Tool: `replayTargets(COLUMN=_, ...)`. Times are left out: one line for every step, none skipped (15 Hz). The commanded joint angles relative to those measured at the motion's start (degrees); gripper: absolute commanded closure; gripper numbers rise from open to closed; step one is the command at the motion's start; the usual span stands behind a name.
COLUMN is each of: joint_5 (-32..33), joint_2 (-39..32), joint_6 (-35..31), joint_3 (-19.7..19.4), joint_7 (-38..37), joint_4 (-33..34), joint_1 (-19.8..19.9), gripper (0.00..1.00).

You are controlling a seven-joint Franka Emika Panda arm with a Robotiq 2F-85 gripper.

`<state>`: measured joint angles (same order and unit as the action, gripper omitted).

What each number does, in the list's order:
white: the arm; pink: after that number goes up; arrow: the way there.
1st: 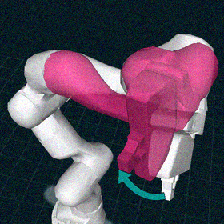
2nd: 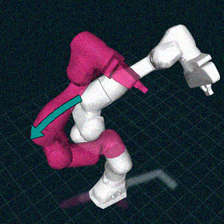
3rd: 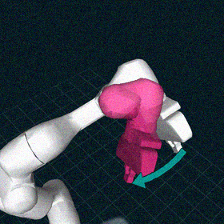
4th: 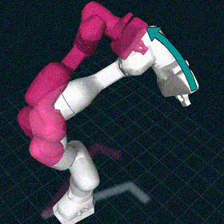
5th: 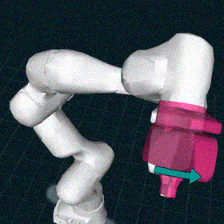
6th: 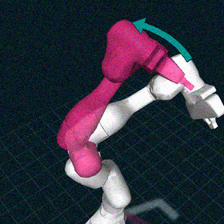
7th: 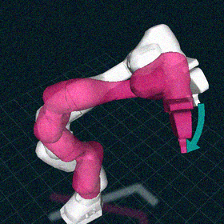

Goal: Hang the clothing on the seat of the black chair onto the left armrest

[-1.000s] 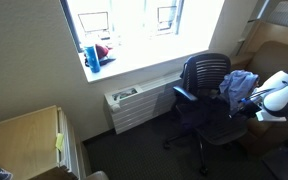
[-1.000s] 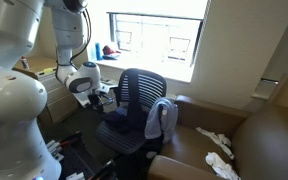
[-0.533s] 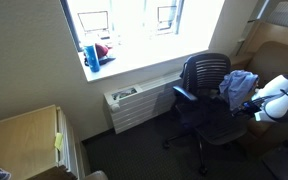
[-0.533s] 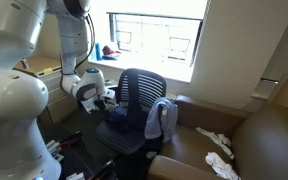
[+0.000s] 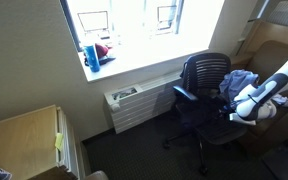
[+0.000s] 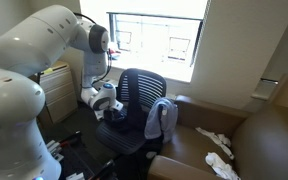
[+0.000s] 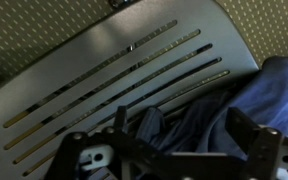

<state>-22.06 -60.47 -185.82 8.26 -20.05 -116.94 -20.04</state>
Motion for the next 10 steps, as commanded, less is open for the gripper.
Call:
replayTargets(joint_5=0.9, joint_2=-1.19, joint_6=1.4, joint_3=0.27, joint_7=-0.59, joint_4=2.23, joint_1=1.12, gripper=0.0)
replayTargets(joint_5=0.96, joint_2=-1.84, joint_6=1.94, joint_3=0.43, joint_7=-0.59, joint_4=3.36, joint_1=1.76, gripper=0.0)
replayTargets(joint_5=0.95, joint_2=-2.04, joint_6=1.99, joint_3=0.45, joint_7=-0.59, joint_4=3.66, joint_1=1.96, gripper=0.0)
replayTargets(joint_5=-0.09, joint_2=-1.66, joint_6=0.61, joint_3=-1.34, joint_7=-2.06, joint_4=3.21, joint_1=-1.05, gripper=0.0)
replayTargets(joint_5=-1.6, joint_2=-3.67, joint_6=-2.78, joint_3=-2.76, joint_7=-4.2, joint_4=5.29, joint_1=-3.85, gripper=0.0)
replayTargets(joint_5=-2.8, joint_2=-5.91, joint_6=-4.81, joint_3=-3.1, joint_7=-5.98, joint_4=7.79, joint_1=-5.16, gripper=0.0)
replayTargets(joint_5=-3.61, joint_2=-8.67, joint_6=-5.66, joint_3=-4.58, joint_7=-7.44, joint_4=11.43, joint_1=-7.84, gripper=0.0)
replayTargets(joint_5=-5.0, joint_2=-11.01, joint_6=-5.56, joint_3=-7.39, joint_7=-8.96, joint_4=14.81, joint_1=-12.1, gripper=0.0)
replayTargets(joint_5=-5.15, joint_2=-13.35, joint_6=-4.29, joint_3=-7.79, joint_7=-9.25, joint_4=18.39, joint_1=-13.25, gripper=0.0)
replayTargets(joint_5=-6.57, joint_2=-15.38, joint_6=-2.52, joint_3=-10.92, joint_7=-10.77, joint_4=21.98, joint_1=-17.49, gripper=0.0)
